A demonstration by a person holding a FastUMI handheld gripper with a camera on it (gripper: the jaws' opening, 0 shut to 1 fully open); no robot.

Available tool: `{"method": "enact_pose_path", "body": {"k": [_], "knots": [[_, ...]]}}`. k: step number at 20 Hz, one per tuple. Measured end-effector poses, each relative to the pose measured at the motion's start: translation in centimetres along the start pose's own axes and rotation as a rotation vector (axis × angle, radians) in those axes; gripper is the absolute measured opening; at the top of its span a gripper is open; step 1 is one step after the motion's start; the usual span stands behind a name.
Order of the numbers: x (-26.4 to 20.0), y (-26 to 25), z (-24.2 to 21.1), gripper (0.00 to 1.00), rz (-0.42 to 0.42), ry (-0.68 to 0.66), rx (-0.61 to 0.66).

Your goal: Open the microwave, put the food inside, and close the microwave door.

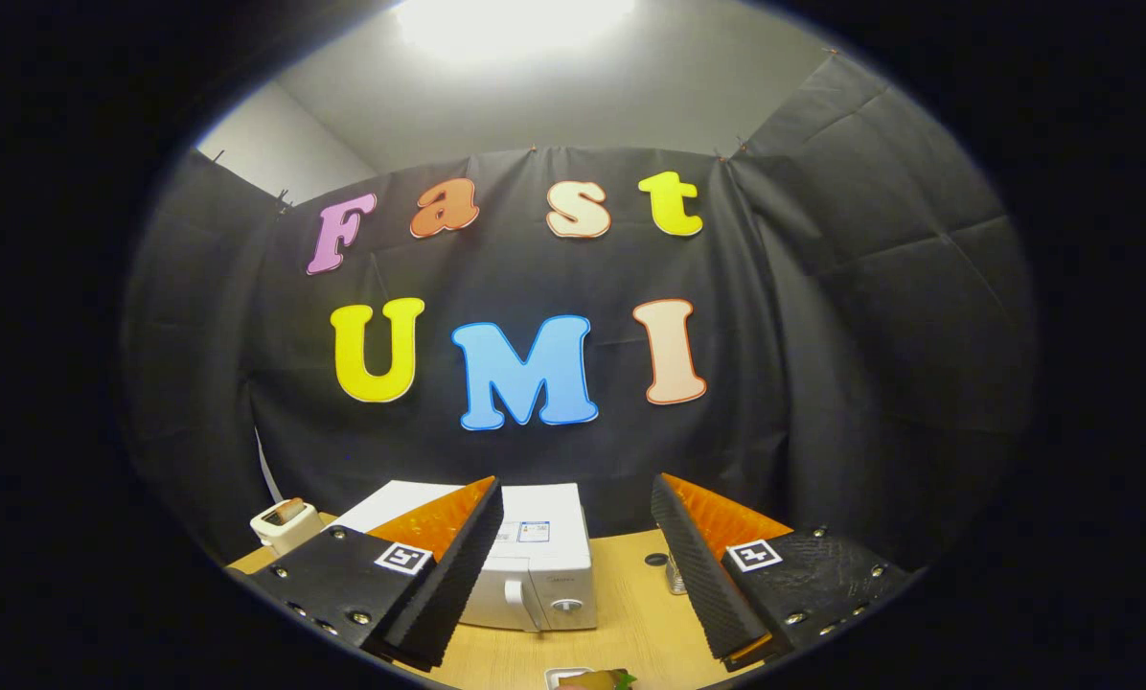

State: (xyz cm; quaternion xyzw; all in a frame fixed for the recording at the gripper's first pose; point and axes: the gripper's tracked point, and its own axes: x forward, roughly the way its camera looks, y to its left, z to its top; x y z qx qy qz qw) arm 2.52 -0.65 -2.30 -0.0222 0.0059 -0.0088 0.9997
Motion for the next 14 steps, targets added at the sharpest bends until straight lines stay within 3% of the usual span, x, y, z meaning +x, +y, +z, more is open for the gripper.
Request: {"method": "enact_pose_path", "body": {"k": [9, 14], "knots": [[2.2, 1.8, -4.2, 0.96, 0.037, -0.016, 0.018], [4.3, 3.7, -11.1, 0.96, 0.076, -0.018, 0.001]]}}
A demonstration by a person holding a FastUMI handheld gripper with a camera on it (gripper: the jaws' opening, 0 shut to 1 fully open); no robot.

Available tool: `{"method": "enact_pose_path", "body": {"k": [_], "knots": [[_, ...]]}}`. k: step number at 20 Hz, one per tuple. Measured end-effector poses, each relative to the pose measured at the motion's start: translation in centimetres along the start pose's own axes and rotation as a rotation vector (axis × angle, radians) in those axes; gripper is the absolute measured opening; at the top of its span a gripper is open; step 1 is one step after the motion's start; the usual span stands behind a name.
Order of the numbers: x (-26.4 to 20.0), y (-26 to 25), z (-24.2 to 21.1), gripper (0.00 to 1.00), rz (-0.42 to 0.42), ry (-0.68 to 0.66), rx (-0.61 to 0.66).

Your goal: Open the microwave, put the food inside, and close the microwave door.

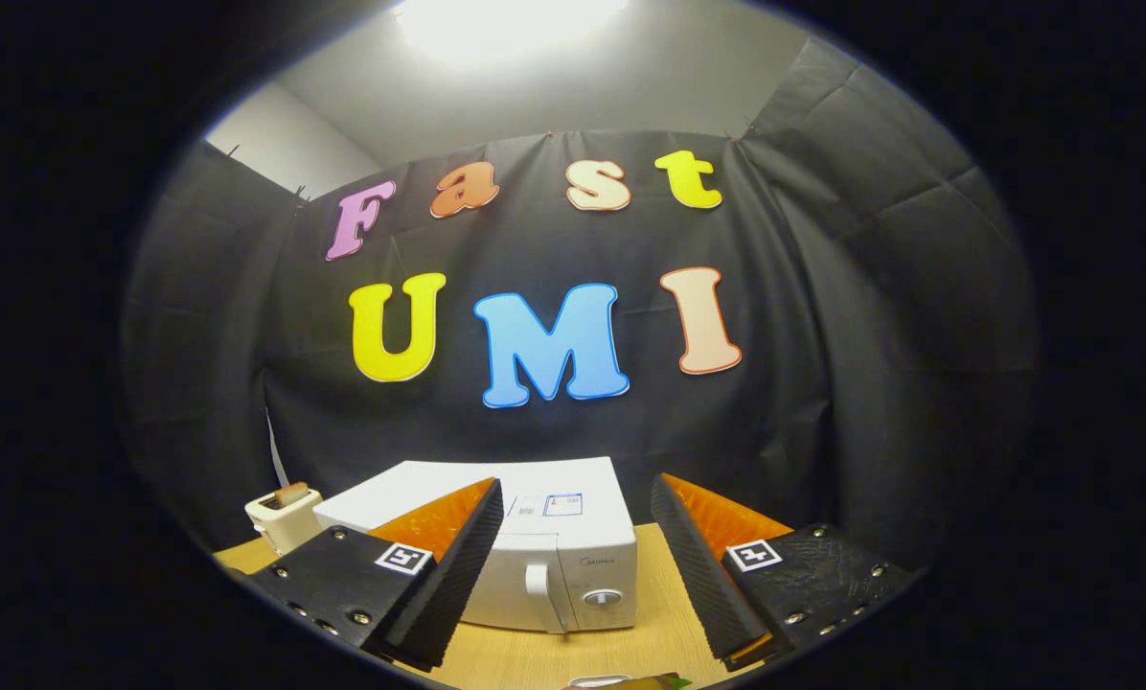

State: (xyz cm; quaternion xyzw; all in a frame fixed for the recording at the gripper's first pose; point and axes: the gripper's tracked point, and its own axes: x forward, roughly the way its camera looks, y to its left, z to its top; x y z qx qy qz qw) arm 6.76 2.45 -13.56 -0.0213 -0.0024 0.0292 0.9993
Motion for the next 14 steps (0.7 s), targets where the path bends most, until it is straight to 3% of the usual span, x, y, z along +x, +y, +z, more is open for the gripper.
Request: {"method": "enact_pose_path", "body": {"k": [8, 14], "knots": [[4.4, 1.7, -11.6, 0.96, -0.022, 0.092, 0.004], [6.6, 3.6, -17.2, 0.95, -0.005, 0.132, -0.012]]}}
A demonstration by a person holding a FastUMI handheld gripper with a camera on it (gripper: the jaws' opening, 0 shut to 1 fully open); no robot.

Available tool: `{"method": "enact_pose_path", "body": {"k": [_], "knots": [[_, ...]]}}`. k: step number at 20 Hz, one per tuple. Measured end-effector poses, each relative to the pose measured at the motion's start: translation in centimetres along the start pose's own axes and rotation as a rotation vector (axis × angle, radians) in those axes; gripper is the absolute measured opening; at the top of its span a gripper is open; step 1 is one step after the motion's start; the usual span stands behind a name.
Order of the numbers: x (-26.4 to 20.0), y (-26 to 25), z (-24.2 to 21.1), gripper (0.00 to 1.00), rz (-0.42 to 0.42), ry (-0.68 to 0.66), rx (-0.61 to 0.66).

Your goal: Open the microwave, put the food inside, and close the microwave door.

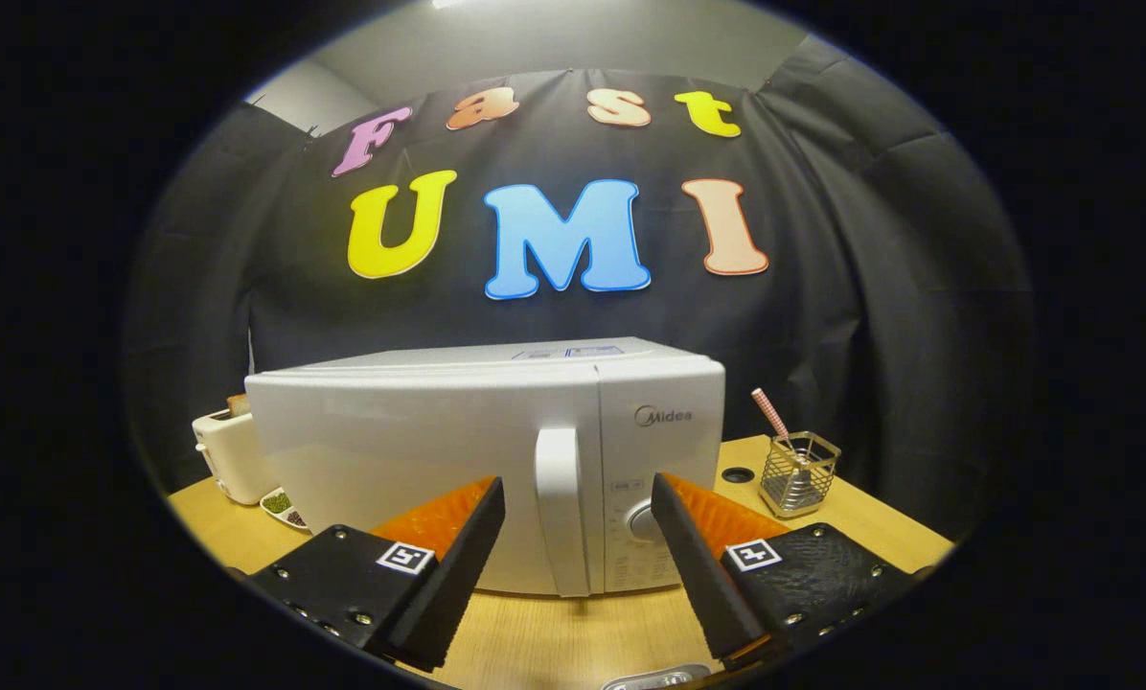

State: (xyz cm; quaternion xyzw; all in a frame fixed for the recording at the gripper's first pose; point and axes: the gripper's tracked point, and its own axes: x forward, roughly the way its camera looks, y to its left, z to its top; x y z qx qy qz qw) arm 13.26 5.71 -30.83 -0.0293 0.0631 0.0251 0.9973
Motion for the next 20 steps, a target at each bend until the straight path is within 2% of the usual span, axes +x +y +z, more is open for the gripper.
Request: {"method": "enact_pose_path", "body": {"k": [1, 4, 5, 6, 9, 11, 13, 16, 20], "knots": [[0.4, 0.1, -0.3, 0.87, -0.001, -0.004, -0.003], [1.8, -0.6, -1.2, 0.83, -0.054, -0.012, -0.012], [2.0, -0.8, -1.5, 0.70, -0.066, -0.007, -0.011], [2.2, 0.0, -1.6, 0.64, -0.040, -0.025, -0.008], [2.4, 0.2, -1.7, 0.27, -0.059, -0.034, -0.050], [2.1, 0.4, -1.8, 0.22, -0.045, -0.016, -0.027], [2.3, 0.3, -1.8, 0.09, -0.045, 0.011, -0.037], [1.0, 0.5, -2.0, 0.09, -0.042, 0.038, -0.048], [-3.8, 1.8, -2.4, 0.09, 0.004, 0.022, -0.108]]}}
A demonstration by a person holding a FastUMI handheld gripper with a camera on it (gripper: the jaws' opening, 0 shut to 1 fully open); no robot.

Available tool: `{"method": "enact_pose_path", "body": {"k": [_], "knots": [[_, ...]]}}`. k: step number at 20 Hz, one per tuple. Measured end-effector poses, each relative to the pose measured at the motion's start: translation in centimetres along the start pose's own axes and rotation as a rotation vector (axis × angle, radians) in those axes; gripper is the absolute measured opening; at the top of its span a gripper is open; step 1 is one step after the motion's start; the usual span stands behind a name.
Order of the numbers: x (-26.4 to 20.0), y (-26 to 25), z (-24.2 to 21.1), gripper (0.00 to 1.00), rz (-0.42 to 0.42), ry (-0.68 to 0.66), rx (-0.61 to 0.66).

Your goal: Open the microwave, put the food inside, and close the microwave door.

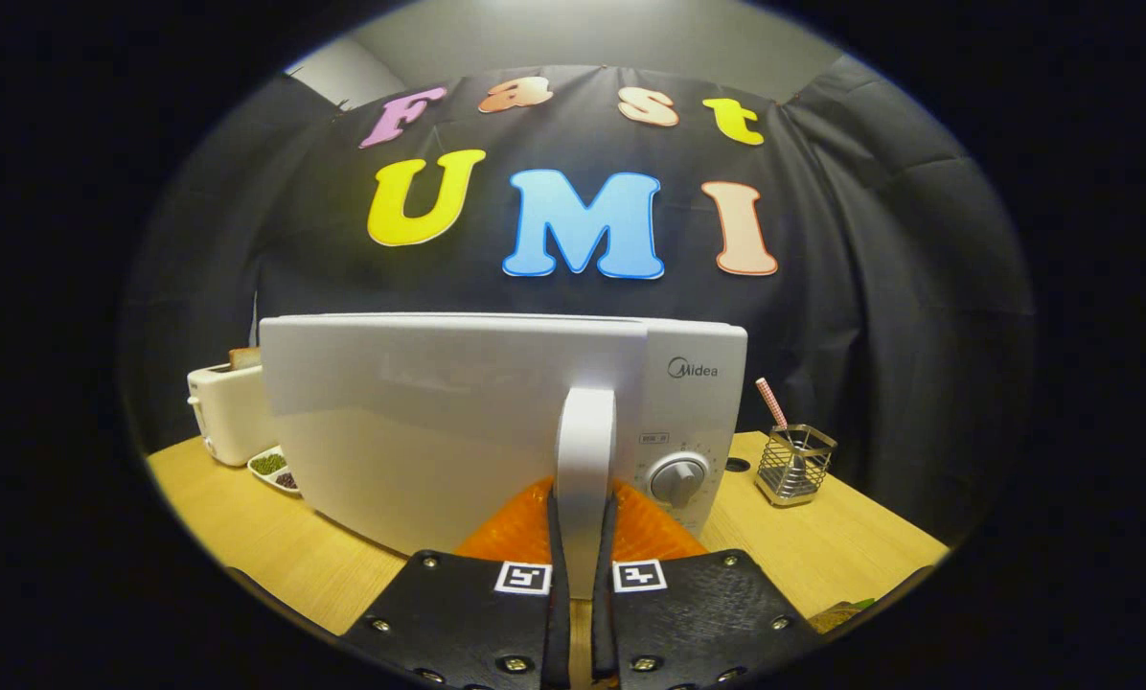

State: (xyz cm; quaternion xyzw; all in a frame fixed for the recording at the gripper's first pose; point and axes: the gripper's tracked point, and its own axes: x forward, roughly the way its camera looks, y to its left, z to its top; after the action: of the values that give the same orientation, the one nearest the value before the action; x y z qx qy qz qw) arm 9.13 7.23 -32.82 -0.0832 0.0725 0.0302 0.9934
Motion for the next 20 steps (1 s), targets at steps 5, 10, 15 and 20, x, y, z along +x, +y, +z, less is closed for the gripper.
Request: {"method": "enact_pose_path", "body": {"k": [5, 10, 15, 20], "knots": [[-3.9, 1.9, -0.6, 0.09, 0.150, 0.095, 0.015], [-9.5, 4.9, -0.1, 0.26, 0.352, 0.191, 0.008], [-14.2, 7.3, 0.6, 0.26, 0.459, 0.225, -0.107], [-17.6, 10.9, 1.1, 0.26, 0.537, 0.271, -0.143]]}}
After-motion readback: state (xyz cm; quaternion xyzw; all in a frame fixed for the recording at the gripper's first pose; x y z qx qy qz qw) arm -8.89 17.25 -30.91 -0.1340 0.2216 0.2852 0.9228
